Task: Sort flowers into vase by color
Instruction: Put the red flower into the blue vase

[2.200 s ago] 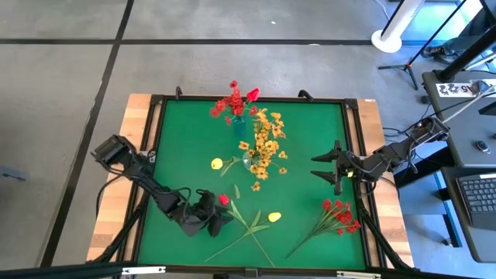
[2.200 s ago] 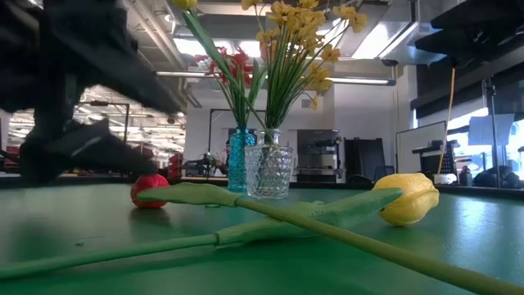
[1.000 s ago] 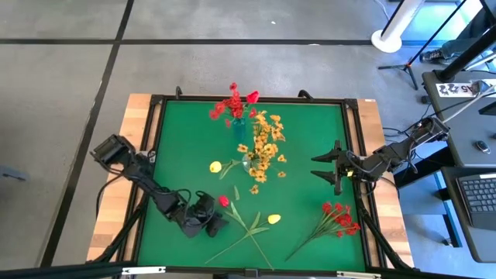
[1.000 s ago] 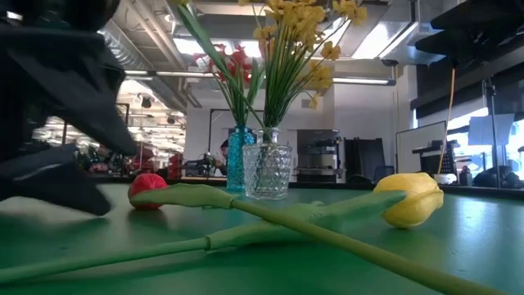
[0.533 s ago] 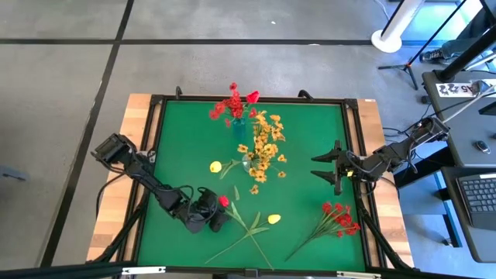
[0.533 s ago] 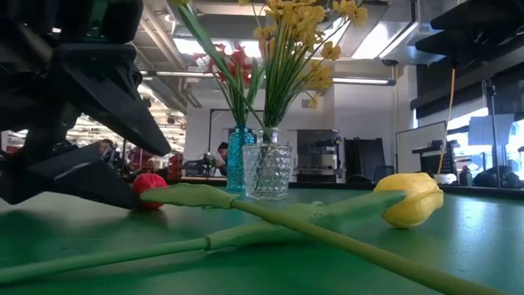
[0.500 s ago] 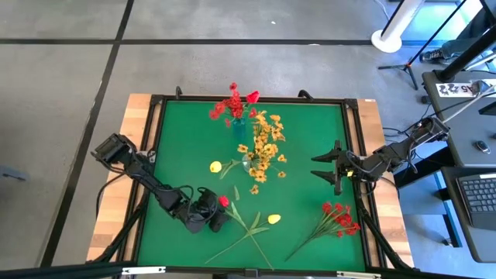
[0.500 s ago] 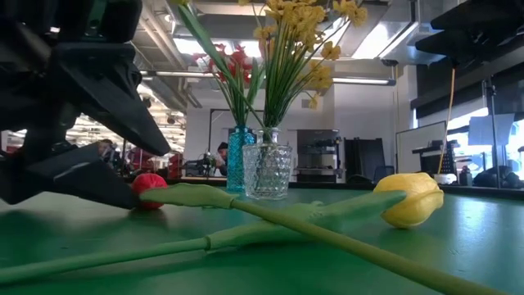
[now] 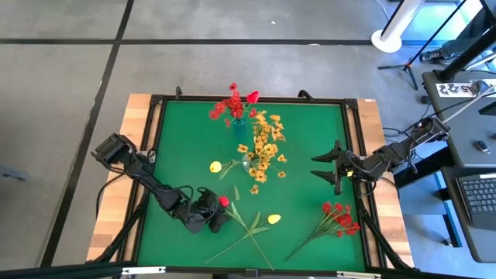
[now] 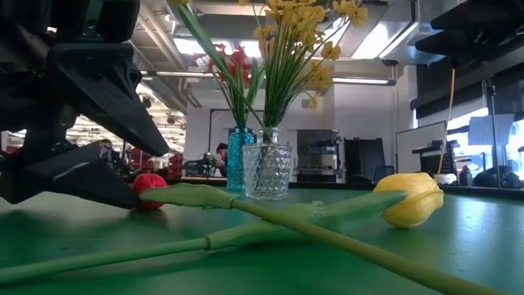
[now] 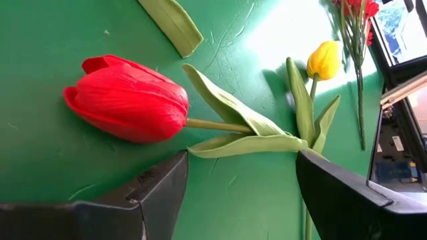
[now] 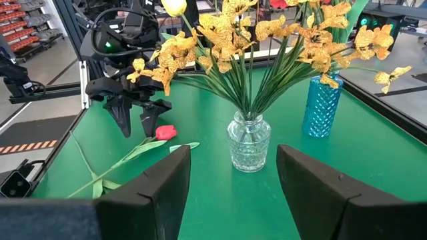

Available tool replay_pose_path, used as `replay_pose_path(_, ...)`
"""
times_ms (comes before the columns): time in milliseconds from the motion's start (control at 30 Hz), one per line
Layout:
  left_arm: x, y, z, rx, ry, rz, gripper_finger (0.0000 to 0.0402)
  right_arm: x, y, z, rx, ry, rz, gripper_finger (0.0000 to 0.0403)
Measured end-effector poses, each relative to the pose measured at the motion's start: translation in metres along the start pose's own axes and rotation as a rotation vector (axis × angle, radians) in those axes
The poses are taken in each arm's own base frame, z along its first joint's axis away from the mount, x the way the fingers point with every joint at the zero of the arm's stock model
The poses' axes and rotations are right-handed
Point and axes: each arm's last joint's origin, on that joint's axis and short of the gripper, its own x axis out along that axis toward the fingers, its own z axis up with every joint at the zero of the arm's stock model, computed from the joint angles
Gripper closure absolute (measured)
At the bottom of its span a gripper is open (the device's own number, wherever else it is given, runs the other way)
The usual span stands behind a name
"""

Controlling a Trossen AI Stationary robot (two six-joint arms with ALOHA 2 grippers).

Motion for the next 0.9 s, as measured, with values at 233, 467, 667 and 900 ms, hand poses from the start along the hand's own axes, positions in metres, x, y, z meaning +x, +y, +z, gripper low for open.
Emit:
replay_pose_path(233,0.0,0.0,-0.0002,0.0,0.008,0.0,0.0131,-0.0001,0.0,0.0003,0.004,-0.002,0.001,0.0183)
replay_pose_path(467,0.0,0.0,-0.0003,0.005,0.009,-0.001,0.0131,0.0,0.0001,0.0006,0.008,-0.005,0.001,0.0183)
replay_pose_path(667,-0.0001,-0.0015,-0.0022,-0.01,0.079,-0.021,0.0131,-0.0001,0.0008,0.0003,0.008,0.003,0.025,0.0183)
replay_pose_path(900,-0.0001,-0.008,-0.0028,-0.029,0.119,-0.059,0.0131,-0.0002,0.0024,-0.0005,0.031,0.024,0.084,0.0183)
